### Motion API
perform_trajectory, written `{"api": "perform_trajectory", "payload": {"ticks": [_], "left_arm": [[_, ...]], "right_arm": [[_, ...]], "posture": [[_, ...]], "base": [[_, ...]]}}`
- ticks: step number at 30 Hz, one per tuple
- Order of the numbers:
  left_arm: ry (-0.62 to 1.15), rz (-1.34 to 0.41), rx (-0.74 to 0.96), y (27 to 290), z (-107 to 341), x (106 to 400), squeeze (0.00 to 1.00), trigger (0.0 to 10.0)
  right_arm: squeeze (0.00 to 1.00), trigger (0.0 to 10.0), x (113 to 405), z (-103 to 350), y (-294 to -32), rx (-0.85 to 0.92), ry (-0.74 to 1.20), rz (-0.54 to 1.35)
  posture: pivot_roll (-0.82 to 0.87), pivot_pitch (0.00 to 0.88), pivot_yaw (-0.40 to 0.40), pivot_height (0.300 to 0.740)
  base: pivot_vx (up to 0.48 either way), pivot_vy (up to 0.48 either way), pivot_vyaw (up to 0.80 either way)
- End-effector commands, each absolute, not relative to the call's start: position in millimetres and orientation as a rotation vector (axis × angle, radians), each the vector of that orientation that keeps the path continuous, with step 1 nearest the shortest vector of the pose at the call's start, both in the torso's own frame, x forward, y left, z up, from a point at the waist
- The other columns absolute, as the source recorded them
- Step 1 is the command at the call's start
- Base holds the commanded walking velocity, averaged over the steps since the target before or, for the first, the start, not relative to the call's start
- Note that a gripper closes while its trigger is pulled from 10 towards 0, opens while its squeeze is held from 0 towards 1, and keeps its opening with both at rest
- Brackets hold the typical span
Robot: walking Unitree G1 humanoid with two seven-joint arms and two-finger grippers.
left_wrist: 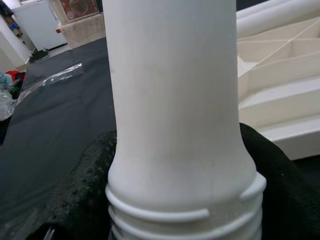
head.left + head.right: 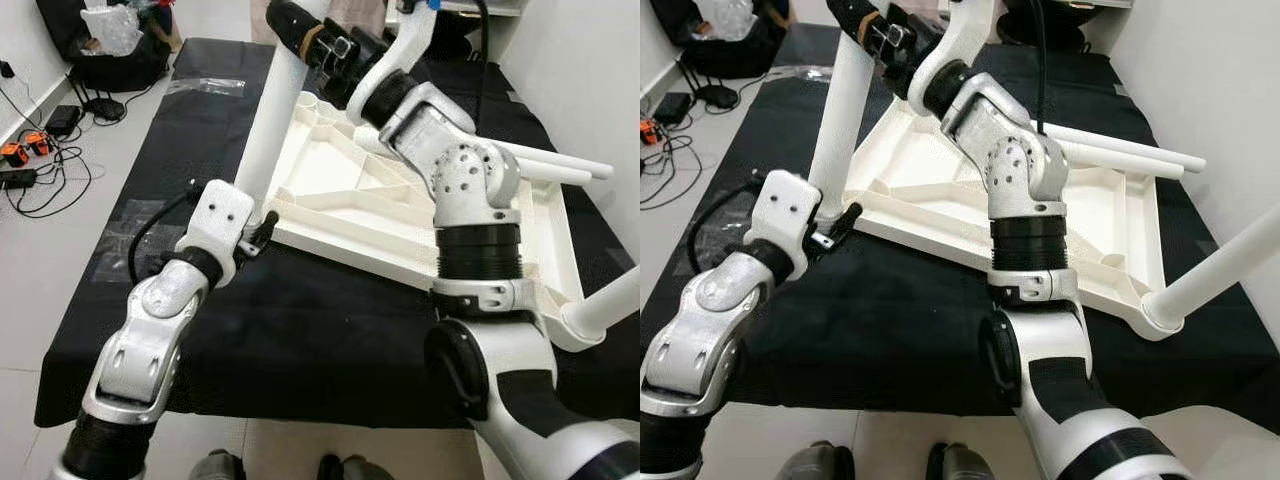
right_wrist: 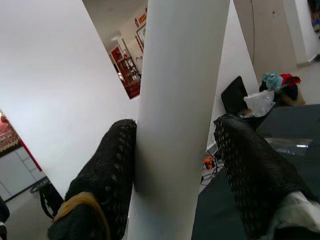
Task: Building children table
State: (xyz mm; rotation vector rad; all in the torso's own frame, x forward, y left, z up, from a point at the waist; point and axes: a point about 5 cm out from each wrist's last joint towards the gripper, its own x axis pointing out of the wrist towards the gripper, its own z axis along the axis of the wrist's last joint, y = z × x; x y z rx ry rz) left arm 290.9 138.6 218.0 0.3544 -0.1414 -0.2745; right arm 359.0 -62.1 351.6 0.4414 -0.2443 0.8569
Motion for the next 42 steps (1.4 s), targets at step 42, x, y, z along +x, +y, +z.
{"api": "perform_trajectory", "payload": {"ticks": [42], "left_arm": [[-0.216,-0.397,0.45,119,219,289,0.0,10.0]], "right_arm": [[0.0,10.0,329,290,-22,0.427,-0.097,0.859]], "posture": [[0.05,0.07,-0.056,0.74]], "base": [[0.0,0.0,0.0]]}}
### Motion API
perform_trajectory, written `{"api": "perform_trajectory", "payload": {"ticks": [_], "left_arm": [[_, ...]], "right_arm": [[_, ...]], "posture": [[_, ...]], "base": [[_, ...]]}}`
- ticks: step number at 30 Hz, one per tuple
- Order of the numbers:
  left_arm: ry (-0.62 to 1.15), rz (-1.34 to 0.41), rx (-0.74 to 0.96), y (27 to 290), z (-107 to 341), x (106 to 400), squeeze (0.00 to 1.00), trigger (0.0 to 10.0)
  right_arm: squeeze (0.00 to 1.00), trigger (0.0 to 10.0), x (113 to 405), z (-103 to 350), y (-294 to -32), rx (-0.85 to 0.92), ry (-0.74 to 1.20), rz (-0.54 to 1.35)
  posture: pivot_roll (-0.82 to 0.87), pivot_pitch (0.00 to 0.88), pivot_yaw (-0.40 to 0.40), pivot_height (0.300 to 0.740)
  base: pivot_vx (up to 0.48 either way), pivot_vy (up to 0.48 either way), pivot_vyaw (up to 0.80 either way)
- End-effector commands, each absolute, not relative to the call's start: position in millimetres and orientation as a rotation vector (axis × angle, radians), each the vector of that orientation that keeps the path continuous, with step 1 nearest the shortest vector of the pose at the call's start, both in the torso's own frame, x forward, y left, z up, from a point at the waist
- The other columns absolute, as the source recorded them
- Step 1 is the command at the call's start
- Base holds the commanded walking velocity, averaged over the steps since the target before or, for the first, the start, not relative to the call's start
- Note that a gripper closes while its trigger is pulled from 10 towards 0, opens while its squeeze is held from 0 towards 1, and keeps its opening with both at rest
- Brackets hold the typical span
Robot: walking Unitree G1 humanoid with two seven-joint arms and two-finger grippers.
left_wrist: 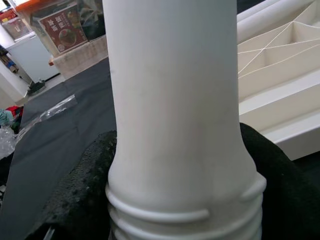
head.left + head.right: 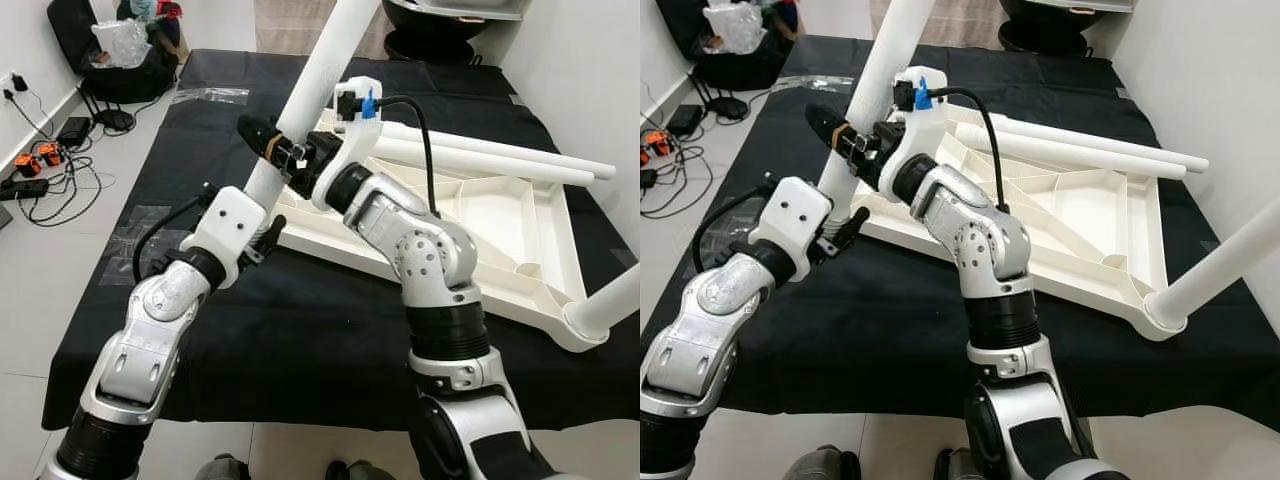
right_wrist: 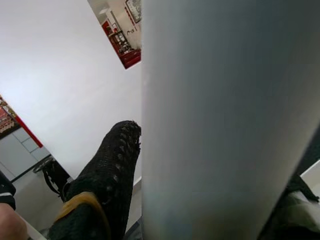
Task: Building children table
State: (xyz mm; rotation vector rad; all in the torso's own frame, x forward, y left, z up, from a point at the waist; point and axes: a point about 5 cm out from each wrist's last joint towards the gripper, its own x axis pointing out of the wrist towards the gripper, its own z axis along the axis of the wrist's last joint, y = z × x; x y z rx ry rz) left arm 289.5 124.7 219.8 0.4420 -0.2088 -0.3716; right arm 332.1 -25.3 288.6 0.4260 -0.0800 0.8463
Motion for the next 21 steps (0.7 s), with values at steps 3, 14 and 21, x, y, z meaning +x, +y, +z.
{"api": "perform_trajectory", "payload": {"ticks": [3,14,21], "left_arm": [[-0.217,-0.402,0.448,117.5,218.6,289.2,0.0,10.0],[-0.221,-0.432,0.442,108.6,215.5,288.5,0.0,10.0],[-0.22,-0.432,0.44,108.1,214.9,287.8,0.0,10.0]], "right_arm": [[0.0,10.0,328.7,289.9,-21.9,0.43,-0.096,0.853],[0.0,10.0,330.1,296.2,-14.6,0.47,-0.103,0.84],[0.0,10.0,330.6,297.2,-14.4,0.466,-0.102,0.838]], "posture": [[0.05,0.07,-0.056,0.74],[0.05,0.08,-0.056,0.74],[0.05,0.083,-0.058,0.74]], "base": [[0.0,0.0,0.0],[0.0,0.0,0.0],[0.0,0.0,0.0]]}}
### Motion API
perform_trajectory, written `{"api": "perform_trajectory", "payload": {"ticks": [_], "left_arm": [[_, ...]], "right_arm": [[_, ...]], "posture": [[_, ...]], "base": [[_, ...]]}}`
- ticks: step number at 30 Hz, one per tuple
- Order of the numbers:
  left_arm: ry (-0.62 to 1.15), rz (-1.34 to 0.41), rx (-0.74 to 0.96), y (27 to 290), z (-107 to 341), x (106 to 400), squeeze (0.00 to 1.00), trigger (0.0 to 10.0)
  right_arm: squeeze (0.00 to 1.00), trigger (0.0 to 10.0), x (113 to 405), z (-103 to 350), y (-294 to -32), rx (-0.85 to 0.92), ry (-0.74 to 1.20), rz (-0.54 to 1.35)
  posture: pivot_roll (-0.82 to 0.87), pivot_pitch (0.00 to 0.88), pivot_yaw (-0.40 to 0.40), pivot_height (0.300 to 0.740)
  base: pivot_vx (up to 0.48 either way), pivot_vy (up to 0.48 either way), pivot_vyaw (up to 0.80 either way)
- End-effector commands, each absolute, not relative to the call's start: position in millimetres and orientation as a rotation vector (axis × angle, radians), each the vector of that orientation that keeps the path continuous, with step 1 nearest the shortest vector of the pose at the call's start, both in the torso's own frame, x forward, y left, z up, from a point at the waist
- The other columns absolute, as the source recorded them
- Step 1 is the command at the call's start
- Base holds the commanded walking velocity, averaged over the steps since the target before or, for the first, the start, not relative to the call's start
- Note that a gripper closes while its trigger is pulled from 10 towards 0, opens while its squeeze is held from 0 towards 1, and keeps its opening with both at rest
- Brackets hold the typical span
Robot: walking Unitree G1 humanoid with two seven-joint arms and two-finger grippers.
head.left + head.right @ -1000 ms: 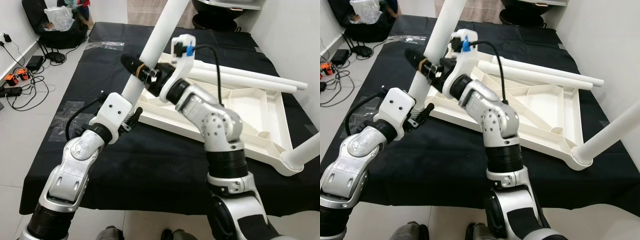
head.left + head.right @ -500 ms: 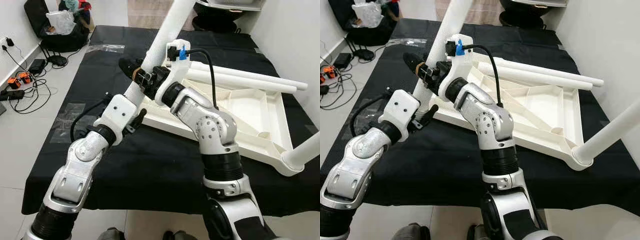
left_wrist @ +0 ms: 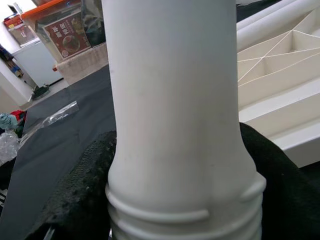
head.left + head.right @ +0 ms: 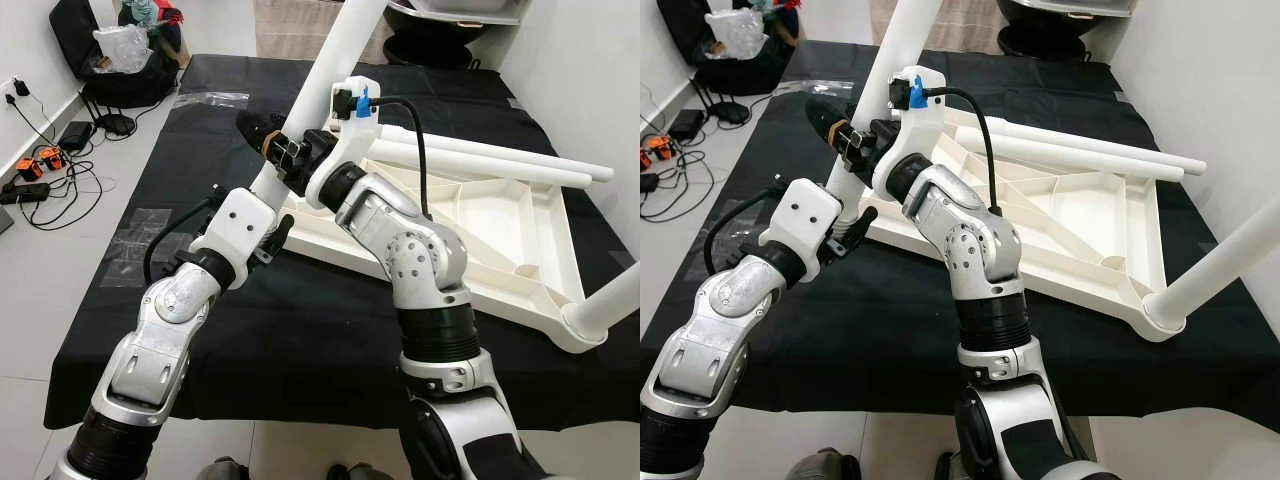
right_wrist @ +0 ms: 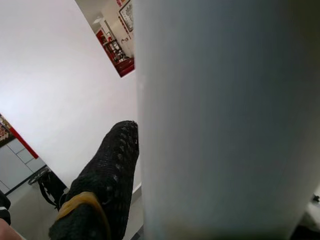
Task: Building children table
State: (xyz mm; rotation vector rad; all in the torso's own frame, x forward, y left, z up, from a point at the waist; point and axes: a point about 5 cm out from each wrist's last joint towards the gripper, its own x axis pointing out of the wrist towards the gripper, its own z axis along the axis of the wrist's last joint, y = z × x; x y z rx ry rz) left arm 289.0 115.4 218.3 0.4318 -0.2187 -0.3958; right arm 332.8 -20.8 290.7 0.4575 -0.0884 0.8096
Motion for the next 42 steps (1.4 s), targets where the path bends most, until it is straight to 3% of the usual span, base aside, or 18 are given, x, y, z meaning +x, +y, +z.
{"api": "perform_trajectory", "payload": {"ticks": [1,10,11,13,14,25,30,31,42], "left_arm": [[-0.219,-0.432,0.44,108,215,288,0.0,10.0],[-0.218,-0.436,0.436,106,214,286,0.0,10.0],[-0.219,-0.436,0.435,106,214,286,0.0,10.0],[-0.22,-0.436,0.434,106,214,286,0.0,10.0],[-0.22,-0.436,0.433,106,214,286,0.0,10.0],[-0.212,-0.43,0.44,109,213,287,0.0,10.0],[-0.131,-0.448,0.4,110,205,286,0.0,10.0],[-0.116,-0.443,0.387,111,203,286,1.0,10.0],[-0.123,-0.39,0.399,119,207,290,1.0,10.0]], "right_arm": [[0.0,10.0,331,297,-15,0.466,-0.102,0.836],[0.0,10.0,333,298,-17,0.459,-0.103,0.829],[0.0,7.7,332,298,-17,0.463,-0.099,0.827],[0.0,7.7,332,297,-17,0.464,-0.098,0.827],[0.0,0.0,332,297,-17,0.466,-0.097,0.827],[0.0,0.0,333,296,-19,0.472,-0.093,0.816],[0.0,0.0,337,298,-23,0.477,-0.101,0.791],[0.0,0.0,339,299,-25,0.482,-0.105,0.775],[0.0,0.0,354,315,-44,0.468,-0.174,0.695]], "posture": [[0.05,0.083,-0.058,0.74],[0.05,0.095,-0.061,0.74],[0.05,0.094,-0.061,0.74],[0.05,0.094,-0.061,0.74],[0.05,0.093,-0.059,0.74],[0.04,0.108,-0.052,0.74],[0.04,0.106,-0.049,0.74],[0.04,0.111,-0.052,0.74],[0.03,0.116,-0.049,0.74]], "base": [[0.0,0.0,0.0],[0.0,0.0,0.0],[0.0,0.0,0.0],[0.0,0.0,0.0],[0.0,0.0,0.0],[0.0,0.0,0.0],[0.0,0.0,0.0],[0.0,0.0,0.0],[0.0,0.0,0.0]]}}
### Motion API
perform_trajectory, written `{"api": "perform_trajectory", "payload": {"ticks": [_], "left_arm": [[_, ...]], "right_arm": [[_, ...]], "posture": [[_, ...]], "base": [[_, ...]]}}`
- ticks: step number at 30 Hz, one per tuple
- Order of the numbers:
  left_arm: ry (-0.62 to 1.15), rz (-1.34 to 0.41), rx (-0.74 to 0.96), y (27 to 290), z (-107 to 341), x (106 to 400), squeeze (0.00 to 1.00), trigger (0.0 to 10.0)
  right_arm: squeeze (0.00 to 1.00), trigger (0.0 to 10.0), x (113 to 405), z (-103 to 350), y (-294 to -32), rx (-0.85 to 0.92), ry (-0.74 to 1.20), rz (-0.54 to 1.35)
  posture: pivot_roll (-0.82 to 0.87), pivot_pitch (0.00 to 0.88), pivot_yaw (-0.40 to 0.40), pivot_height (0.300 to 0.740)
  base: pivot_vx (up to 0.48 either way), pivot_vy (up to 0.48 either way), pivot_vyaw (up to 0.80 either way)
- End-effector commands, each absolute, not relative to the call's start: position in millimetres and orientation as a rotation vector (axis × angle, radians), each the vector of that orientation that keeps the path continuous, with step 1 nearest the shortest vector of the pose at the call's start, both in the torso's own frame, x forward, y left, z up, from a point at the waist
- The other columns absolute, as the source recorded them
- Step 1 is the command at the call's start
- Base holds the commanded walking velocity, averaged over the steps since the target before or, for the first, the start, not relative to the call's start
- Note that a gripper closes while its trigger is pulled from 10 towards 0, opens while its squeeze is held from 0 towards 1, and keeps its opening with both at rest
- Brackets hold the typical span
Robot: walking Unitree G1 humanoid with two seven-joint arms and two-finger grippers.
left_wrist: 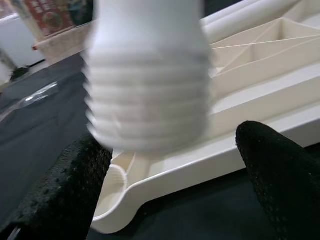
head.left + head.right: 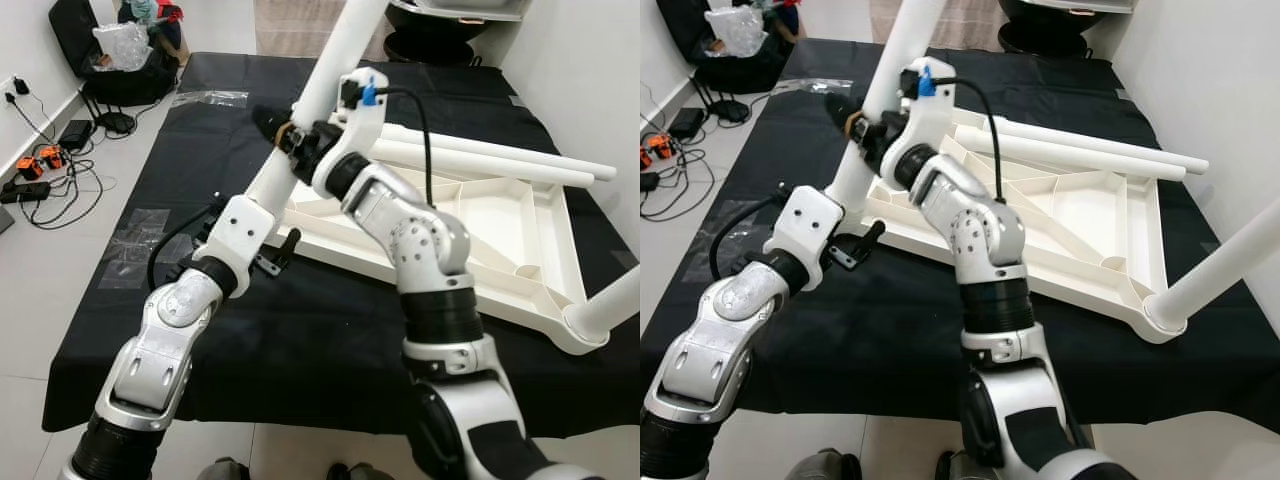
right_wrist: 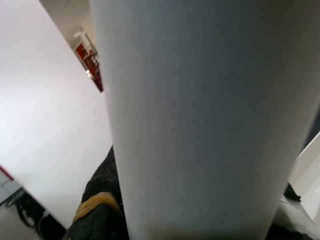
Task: Building children table
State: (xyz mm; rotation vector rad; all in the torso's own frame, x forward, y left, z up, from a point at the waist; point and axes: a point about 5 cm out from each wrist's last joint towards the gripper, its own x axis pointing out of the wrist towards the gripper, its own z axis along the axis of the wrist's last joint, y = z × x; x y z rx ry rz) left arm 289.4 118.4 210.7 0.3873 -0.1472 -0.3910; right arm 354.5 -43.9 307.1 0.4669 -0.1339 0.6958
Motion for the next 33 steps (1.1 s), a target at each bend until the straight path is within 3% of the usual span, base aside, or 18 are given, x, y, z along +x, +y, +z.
{"api": "perform_trajectory", "payload": {"ticks": [1,9,10,11,16,22,27,33], "left_arm": [[-0.13,-0.361,0.404,122,209,292,0.0,10.0],[-0.067,-0.07,0.384,176,202,298,0.0,10.0],[-0.062,-0.039,0.376,183,201,295,0.0,10.0],[-0.071,-0.029,0.344,184,202,292,0.0,10.0],[-0.122,-0.028,0.228,169,208,283,0.0,10.0],[-0.173,-0.073,0.152,145,215,276,0.0,10.0],[-0.213,-0.143,0.079,118,214,260,0.0,10.0],[-0.206,-0.108,0.06,124,213,260,0.0,10.0]], "right_arm": [[0.0,0.0,356,318,-47,0.47,-0.184,0.677],[0.0,0.0,373,324,-84,0.364,-0.319,0.442],[0.0,3.5,374,322,-92,0.309,-0.327,0.39],[0.0,10.0,374,317,-99,0.239,-0.334,0.35],[0.0,10.0,362,300,-110,0.047,-0.386,0.298],[0.0,10.0,350,283,-115,0.039,-0.385,0.252],[0.0,10.0,339,264,-122,0.024,-0.371,0.187],[0.0,10.0,333,260,-120,0.011,-0.373,0.187]], "posture": [[0.03,0.114,-0.047,0.74],[0.02,0.12,-0.044,0.74],[0.02,0.121,-0.046,0.74],[0.02,0.121,-0.048,0.74],[0.02,0.115,-0.052,0.74],[0.02,0.11,-0.049,0.74],[0.02,0.063,-0.044,0.74],[0.02,0.036,-0.048,0.74]], "base": [[0.0,0.0,0.0],[0.0,0.0,0.0],[0.0,0.0,0.0],[0.0,0.0,0.0],[0.0,0.0,0.0],[0.0,0.0,0.0],[0.0,0.0,-0.64],[0.0,0.0,0.0]]}}
